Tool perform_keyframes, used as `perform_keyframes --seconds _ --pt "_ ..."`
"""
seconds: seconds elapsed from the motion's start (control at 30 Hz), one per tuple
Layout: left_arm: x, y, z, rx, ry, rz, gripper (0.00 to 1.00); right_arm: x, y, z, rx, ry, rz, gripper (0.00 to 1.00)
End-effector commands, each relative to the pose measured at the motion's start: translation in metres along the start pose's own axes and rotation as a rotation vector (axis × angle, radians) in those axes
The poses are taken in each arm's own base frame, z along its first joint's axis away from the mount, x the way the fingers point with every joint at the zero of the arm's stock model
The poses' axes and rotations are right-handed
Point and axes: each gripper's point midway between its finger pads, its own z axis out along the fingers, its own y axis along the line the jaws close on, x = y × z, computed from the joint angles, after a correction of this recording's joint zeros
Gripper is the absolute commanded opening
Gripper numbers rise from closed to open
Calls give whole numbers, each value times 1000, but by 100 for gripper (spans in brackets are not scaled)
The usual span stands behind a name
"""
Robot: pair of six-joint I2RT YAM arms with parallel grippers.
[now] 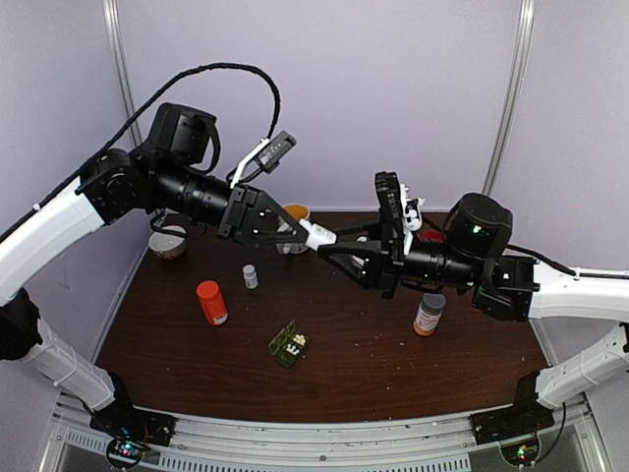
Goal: Sort the pills into containers
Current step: Hold the pill bottle, then unscrew the lid of the pill bottle.
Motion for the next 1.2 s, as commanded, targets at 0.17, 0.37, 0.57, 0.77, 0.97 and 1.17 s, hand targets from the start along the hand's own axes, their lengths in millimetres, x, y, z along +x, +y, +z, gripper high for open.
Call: perform_keyframes --seconds 0.17,0.37,0.57,0.77,0.97,1.17 --pt "-28 -16 8 119 -65 -243 0 6 -9 -9 198 60 -464 15" --pt "-30 -20 8 178 -88 -369 0 16 -11 -11 276 101 -683 12" --pt "-31 -16 11 175 -91 -384 0 19 -5 -15 298 76 -735 26" --pt "-30 -10 10 159 -90 -359 0 11 -9 -23 343 49 -636 77" --pt "-31 -6 -3 120 -98 -216 0 -2 15 -29 174 -15 -349 84" --pt "-31 -5 -8 57 -62 11 0 -15 27 -29 58 -51 -40 83"
